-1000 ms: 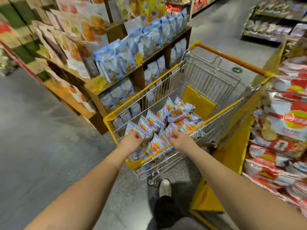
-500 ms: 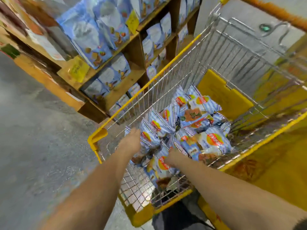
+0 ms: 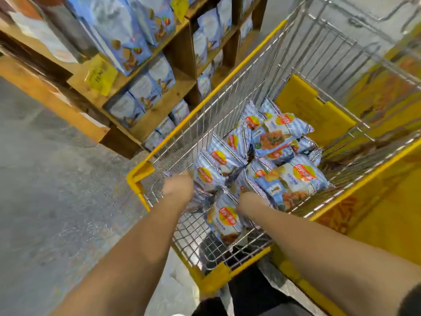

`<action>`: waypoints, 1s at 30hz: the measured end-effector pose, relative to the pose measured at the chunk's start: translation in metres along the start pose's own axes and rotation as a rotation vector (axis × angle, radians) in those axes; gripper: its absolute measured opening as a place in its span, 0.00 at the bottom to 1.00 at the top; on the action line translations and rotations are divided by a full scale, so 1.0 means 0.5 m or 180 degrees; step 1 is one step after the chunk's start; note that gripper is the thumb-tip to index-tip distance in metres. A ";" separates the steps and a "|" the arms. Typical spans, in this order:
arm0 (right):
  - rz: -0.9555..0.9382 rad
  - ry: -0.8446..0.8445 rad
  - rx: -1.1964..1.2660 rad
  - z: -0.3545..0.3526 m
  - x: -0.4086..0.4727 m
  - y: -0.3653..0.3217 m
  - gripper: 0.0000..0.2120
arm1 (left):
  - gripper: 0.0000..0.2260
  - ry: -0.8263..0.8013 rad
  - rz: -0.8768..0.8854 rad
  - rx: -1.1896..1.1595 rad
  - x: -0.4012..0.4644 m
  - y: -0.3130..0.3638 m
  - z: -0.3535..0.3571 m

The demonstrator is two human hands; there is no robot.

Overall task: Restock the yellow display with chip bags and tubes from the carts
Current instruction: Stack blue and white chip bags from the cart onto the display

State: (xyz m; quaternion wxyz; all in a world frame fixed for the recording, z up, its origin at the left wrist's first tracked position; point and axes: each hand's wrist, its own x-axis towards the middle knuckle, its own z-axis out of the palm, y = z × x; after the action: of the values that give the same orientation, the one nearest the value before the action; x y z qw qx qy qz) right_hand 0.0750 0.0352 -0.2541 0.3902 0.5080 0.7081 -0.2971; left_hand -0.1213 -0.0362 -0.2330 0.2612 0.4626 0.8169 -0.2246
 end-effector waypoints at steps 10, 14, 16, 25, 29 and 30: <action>-0.0560 0.1660 0.0713 -0.104 -0.316 0.037 0.13 | 0.08 0.1435 0.0665 0.0687 -0.274 -0.026 -0.202; -0.0483 0.2326 0.1015 -0.166 -0.484 0.123 0.15 | 0.05 0.2052 0.0918 0.0637 -0.391 0.013 -0.321; -0.0397 0.2649 0.1273 -0.179 -0.583 0.178 0.16 | 0.05 0.2226 0.1060 0.0640 -0.461 0.055 -0.379; 0.0088 0.3681 0.2050 -0.103 -0.929 0.487 0.15 | 0.15 0.2891 0.1906 0.0421 -0.772 0.332 -0.519; 0.0399 0.3862 0.2215 -0.029 -1.010 0.646 0.17 | 0.13 0.3033 0.2336 0.0489 -0.880 0.480 -0.509; 0.0527 0.3897 0.2195 0.000 -1.028 0.699 0.15 | 0.12 0.3020 0.2437 0.0491 -0.912 0.532 -0.496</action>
State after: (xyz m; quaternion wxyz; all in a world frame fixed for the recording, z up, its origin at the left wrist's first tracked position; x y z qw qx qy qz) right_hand 0.4998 -0.1078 0.1767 -0.2399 0.7306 0.6248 -0.1348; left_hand 0.2553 -0.0512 0.2125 -0.1030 0.7902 0.6014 0.0571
